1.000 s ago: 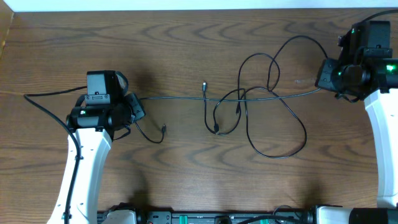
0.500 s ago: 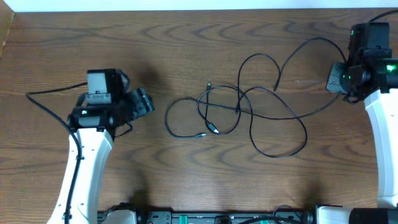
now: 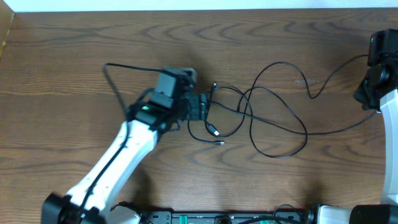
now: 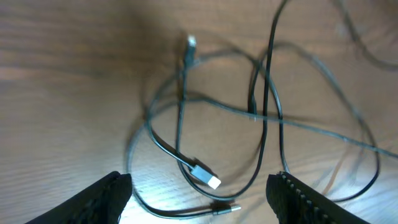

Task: Untangle cables

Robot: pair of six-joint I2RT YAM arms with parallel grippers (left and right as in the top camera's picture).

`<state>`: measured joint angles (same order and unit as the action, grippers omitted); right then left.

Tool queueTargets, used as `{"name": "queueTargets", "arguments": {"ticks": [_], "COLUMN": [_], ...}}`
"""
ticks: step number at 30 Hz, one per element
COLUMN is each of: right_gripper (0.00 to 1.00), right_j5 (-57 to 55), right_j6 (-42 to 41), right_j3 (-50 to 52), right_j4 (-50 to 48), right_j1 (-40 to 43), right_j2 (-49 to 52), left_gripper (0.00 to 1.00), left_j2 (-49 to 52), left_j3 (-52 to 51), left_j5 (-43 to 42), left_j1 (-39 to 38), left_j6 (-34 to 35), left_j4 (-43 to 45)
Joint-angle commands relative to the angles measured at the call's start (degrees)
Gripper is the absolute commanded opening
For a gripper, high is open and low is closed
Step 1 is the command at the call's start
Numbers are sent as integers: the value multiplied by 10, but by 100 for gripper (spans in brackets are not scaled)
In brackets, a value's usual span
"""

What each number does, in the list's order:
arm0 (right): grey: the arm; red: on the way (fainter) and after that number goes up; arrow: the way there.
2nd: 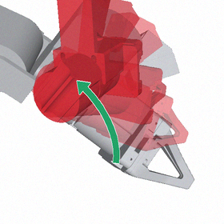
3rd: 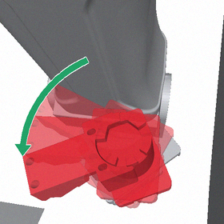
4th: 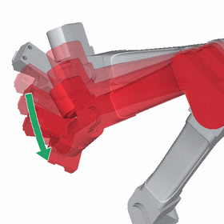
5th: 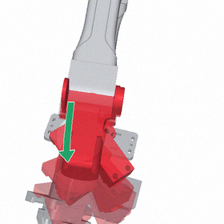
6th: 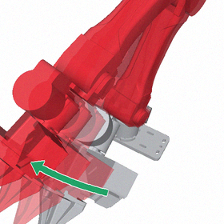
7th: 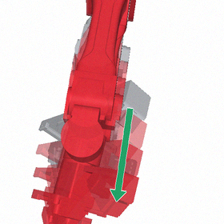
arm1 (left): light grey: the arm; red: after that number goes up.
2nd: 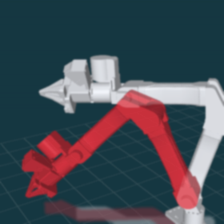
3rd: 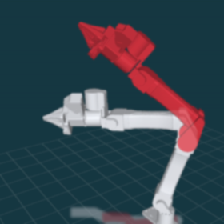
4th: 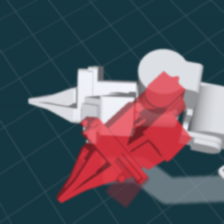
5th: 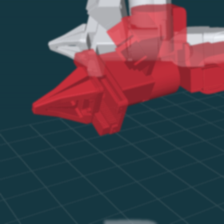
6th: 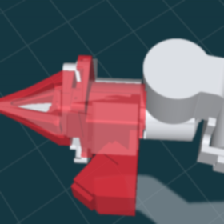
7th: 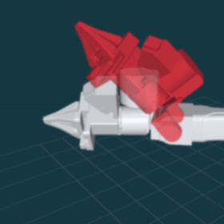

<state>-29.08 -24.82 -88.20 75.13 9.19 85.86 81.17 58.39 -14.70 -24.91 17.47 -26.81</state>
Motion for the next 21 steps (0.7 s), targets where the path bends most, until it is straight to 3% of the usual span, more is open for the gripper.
{"name": "queueTargets", "arguments": {"ticks": [1, 6, 13, 15, 21], "right_gripper": [1, 1, 1, 1, 1], "right_j5": [174, 222, 222, 222, 222], "right_j6": [110, 139, 131, 131, 130], "right_j3": [-9, -9, -9, -9, -9], "right_j4": [-25, -38, -33, -33, -31], "right_j1": [-1, -2, -2, -2, -2], "right_j2": [4, 4, 4, 4, 4], "left_gripper": [73, 73, 73, 73, 73], "left_j2": [43, 59, 98, 126, 204], "left_j3": [7, 7, 7, 7, 7], "left_j5": [13, 12, 12, 12, 12], "left_j1": [-30, -55, -89, -100, -115], "left_j6": [-11, -9, -7, 28, 255], "left_j4": [2, 51, 195, 217, 317]}}
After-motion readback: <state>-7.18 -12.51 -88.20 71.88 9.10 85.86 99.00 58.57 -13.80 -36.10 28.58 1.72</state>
